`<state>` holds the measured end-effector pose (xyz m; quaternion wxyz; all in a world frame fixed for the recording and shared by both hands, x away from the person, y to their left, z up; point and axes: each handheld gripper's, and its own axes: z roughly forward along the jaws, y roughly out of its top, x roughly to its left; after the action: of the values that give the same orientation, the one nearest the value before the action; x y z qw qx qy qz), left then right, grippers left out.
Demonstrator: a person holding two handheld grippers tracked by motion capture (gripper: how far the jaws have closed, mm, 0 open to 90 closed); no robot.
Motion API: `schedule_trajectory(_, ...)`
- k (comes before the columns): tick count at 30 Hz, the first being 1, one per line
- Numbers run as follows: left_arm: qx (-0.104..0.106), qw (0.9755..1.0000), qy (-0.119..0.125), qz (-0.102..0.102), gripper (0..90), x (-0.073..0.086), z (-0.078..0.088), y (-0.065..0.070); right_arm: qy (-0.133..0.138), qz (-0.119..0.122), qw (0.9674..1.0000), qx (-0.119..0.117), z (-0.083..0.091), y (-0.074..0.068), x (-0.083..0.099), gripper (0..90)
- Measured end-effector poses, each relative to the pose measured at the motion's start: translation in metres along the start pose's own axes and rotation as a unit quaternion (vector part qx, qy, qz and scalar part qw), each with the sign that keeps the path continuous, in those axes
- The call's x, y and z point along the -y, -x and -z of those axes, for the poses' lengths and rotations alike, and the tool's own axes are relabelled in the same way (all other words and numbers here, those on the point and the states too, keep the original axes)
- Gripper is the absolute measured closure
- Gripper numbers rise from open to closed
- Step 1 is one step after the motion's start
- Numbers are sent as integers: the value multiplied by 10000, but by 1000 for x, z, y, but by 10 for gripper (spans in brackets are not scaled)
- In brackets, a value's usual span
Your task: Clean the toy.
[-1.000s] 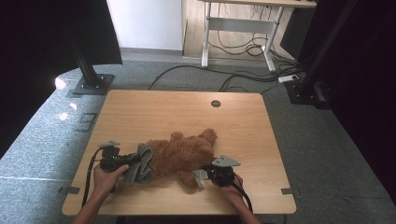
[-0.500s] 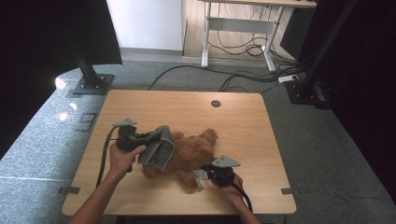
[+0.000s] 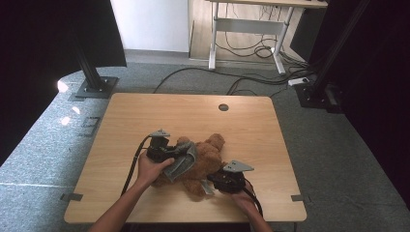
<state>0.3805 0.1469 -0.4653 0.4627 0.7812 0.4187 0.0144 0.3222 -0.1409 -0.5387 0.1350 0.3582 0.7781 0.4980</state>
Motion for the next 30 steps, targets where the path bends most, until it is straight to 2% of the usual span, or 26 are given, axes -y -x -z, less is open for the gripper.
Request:
schedule_trajectory(4, 39, 10000, 81, -25, 727, 9, 0, 3, 144, -172, 9997, -44, 11, 3, -4, 446)
schedule_trajectory(8, 40, 9999, 111, -114, 732, 15, -1, 9, 647, -467, 9968, 88, 31, 10, -14, 385)
schedule_trajectory(11, 87, 9998, 133, -93, 733, 18, 0, 10, 793, -649, 9947, 26, 36, 16, -29, 345)
schedule_trajectory(15, 153, 9997, 186, -34, 735, 21, 2, 9, 576, -756, 9952, -221, 20, 21, -50, 283)
schedule_trajectory(18, 152, 9997, 198, -59, 735, 23, 2, 11, 141, -709, 9966, -401, -1, 19, -56, 263)
schedule_trajectory(20, 157, 9997, 195, -68, 735, 24, 3, 11, -113, -797, 9957, -459, -13, 18, -54, 256)
schedule_trajectory(23, 217, 9995, 221, -37, 735, 26, 4, 11, -137, -963, 9936, -582, -17, 20, -49, 345)
schedule_trajectory(26, 303, 9991, 289, 12, 730, 28, 6, 12, -147, -716, 9954, -623, -13, 15, -44, 496)
schedule_trajectory(30, 467, 9982, 358, 141, 723, 28, 10, 12, -24, -500, 9972, -562, -8, 10, -38, 575)
